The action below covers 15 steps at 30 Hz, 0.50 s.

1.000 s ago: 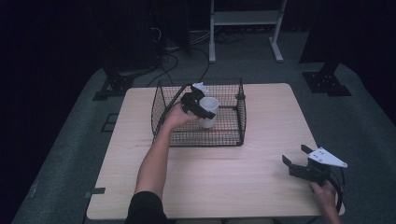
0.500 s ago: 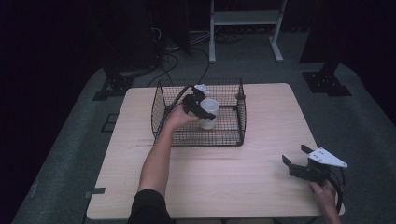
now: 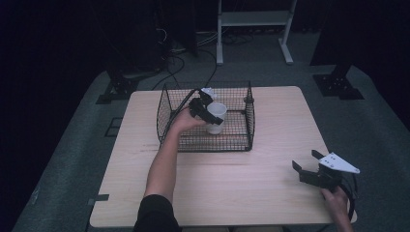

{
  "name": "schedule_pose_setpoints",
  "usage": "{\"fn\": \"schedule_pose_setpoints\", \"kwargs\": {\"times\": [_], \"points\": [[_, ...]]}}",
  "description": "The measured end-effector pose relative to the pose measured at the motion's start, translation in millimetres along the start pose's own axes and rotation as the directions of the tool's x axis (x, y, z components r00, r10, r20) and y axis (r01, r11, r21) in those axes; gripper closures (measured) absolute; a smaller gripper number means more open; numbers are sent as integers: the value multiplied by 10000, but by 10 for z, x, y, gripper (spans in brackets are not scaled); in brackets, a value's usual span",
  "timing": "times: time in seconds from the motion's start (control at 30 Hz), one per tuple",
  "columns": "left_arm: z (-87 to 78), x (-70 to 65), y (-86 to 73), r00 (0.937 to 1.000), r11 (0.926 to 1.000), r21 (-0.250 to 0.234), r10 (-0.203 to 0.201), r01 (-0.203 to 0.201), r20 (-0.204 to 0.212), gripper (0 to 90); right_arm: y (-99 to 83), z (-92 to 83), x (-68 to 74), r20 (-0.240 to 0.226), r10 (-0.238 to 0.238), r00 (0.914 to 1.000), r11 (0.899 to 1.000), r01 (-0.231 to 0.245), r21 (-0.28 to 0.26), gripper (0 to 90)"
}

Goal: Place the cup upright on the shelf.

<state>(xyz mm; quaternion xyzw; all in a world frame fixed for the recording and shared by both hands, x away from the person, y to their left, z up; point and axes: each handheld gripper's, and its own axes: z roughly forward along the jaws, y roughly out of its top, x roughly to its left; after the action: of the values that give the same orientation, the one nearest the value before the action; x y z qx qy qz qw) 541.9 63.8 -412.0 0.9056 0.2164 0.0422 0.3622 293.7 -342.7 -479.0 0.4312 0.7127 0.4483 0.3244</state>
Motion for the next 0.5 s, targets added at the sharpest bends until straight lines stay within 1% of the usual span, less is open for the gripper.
{"fn": "schedule_pose_setpoints", "kwargs": {"times": [0.3,0.33,0.43,0.5], "points": [[-16,-17,-2,9998,9998,143,158,-157,-76,201,0,-1,1,-7,-9,10000,10000,9,-6,131],[-23,-22,-3,9997,9995,232,216,-214,-72,201,0,0,1,-7,-6,10000,10000,6,-2,131],[-37,-21,-9,9999,9995,263,161,-159,-39,199,0,0,0,5,0,10000,10000,0,-2,131],[-49,-17,-11,9998,9995,255,165,-162,-114,192,0,0,-2,4,-1,10000,10000,1,-9,131]]}}
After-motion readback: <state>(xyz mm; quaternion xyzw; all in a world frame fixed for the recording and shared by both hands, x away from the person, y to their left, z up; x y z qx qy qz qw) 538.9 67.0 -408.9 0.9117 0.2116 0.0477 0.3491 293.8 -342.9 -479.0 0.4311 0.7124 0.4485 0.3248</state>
